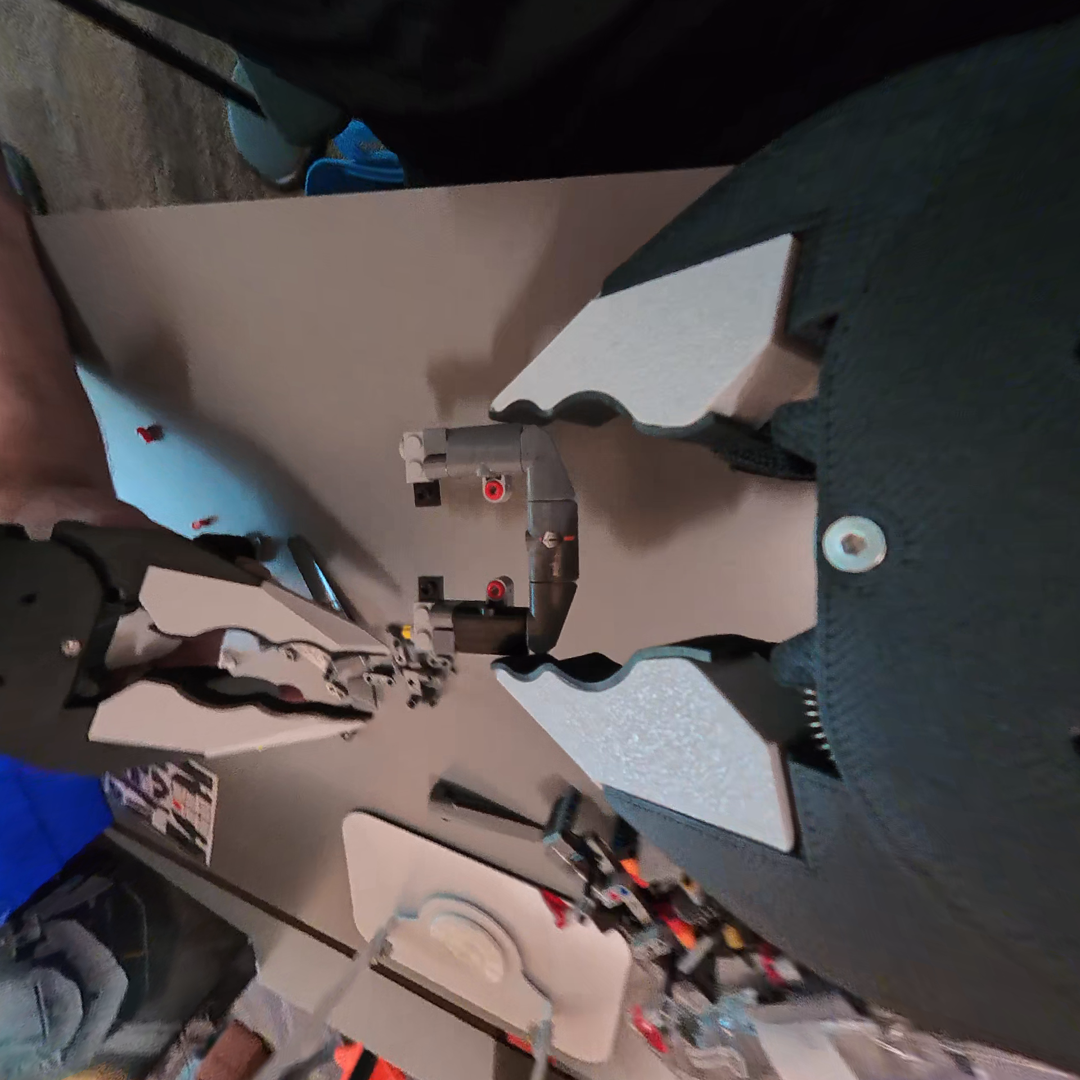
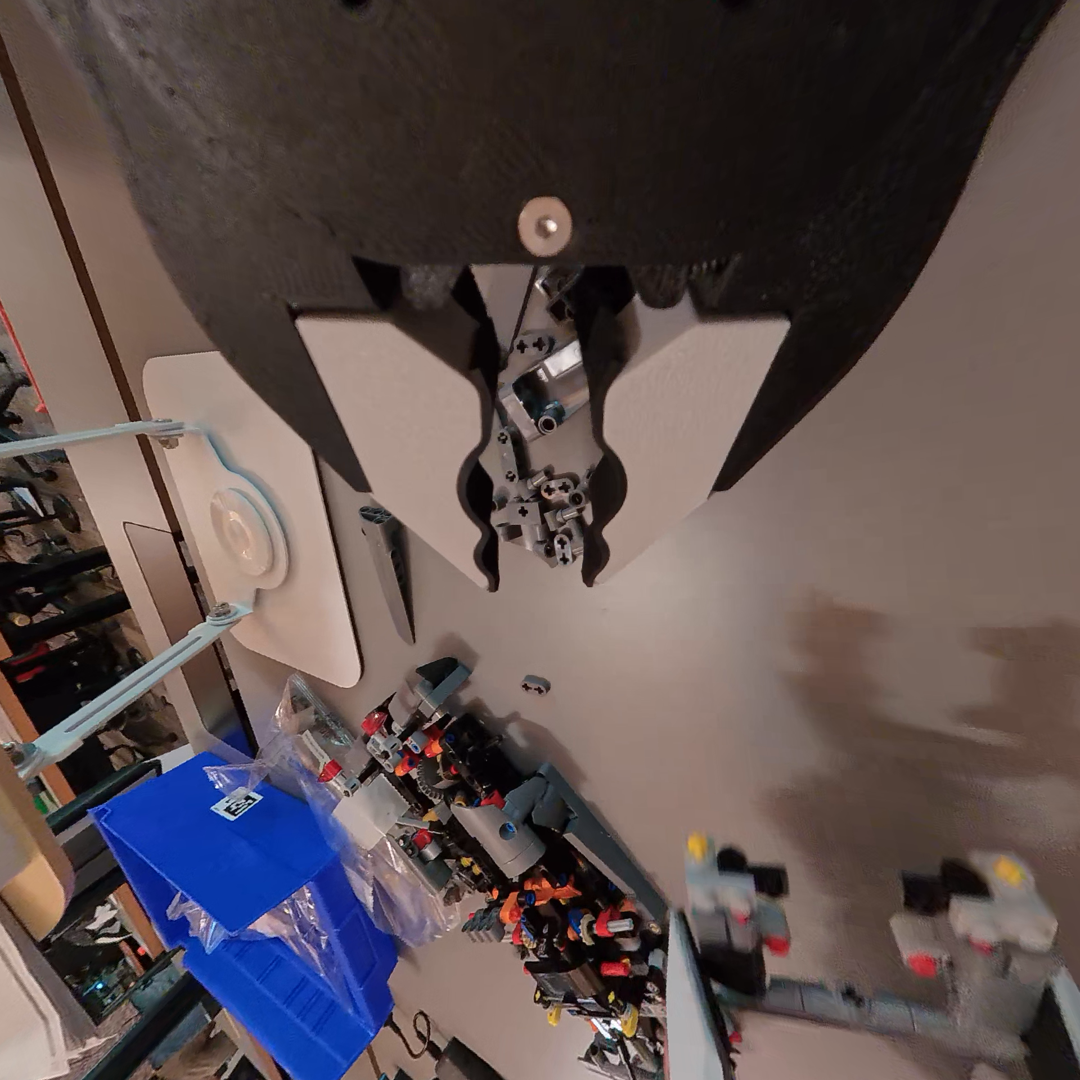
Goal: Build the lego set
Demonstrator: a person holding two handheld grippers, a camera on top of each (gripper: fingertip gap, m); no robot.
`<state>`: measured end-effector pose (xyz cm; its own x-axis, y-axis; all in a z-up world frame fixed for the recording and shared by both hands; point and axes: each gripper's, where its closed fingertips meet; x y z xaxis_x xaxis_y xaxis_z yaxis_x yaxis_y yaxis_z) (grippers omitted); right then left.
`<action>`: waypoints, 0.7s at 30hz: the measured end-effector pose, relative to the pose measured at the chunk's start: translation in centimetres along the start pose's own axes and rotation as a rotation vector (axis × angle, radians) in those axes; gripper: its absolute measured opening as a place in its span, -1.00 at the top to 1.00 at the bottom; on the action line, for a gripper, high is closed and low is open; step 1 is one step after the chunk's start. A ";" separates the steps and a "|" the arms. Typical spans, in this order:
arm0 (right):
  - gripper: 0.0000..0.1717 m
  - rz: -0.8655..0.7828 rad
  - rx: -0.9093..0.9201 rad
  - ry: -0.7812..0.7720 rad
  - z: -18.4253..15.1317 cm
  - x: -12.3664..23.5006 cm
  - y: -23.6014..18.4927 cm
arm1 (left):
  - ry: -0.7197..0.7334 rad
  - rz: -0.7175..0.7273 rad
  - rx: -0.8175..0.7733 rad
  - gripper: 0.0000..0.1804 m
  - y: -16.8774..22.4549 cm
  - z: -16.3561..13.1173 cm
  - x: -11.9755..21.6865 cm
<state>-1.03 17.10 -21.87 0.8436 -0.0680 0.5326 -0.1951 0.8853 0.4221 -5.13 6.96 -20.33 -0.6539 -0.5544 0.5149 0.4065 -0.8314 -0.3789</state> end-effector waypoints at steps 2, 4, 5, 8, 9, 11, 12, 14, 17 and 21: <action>0.69 -0.016 0.000 0.008 0.5 0.0 0.2 | 0.003 0.052 0.024 0.15 -0.9 -0.7 2.0; 0.65 -0.022 -0.013 0.021 1.7 -0.1 0.3 | 0.002 0.106 0.043 0.15 -2.1 -1.5 4.4; 0.64 -0.008 -0.019 0.023 2.5 -0.3 0.0 | 0.004 0.131 0.053 0.14 -2.7 -1.9 5.7; 0.62 0.050 -0.009 0.038 5.8 -1.7 -1.1 | 0.011 0.211 0.086 0.15 -4.9 -3.1 9.5; 0.59 0.091 -0.005 0.050 7.2 -2.4 -1.6 | 0.011 0.245 0.100 0.15 -5.9 -3.6 10.8; 0.50 0.157 0.014 0.057 9.9 -4.2 -2.1 | 0.001 0.307 0.124 0.15 -7.7 -4.8 13.1; 0.39 0.197 0.033 0.047 11.1 -5.2 -2.3 | -0.013 0.331 0.138 0.15 -8.5 -5.7 14.0; 0.32 0.251 0.079 0.036 13.4 -7.2 -1.9 | -0.015 0.372 0.180 0.15 -9.8 -7.2 15.5; 0.33 0.299 0.172 0.021 15.7 -10.0 -0.3 | 0.000 0.397 0.251 0.15 -10.7 -9.0 16.7; 0.26 0.445 0.188 -0.015 16.7 -13.5 0.7 | -0.042 0.389 0.306 0.15 -10.4 -11.4 16.3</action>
<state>-20.93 10.91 -16.54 0.6505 0.2912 0.7015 -0.6241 0.7313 0.2752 -27.26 7.03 -16.74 -0.3933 -0.8215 0.4128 0.7877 -0.5326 -0.3095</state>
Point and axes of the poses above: each gripper's, where its closed fingertips meet, x back along the fingers, z out of its top, y = z × x across the jaws, and after that the axes turned 6 degrees about z, right-handed
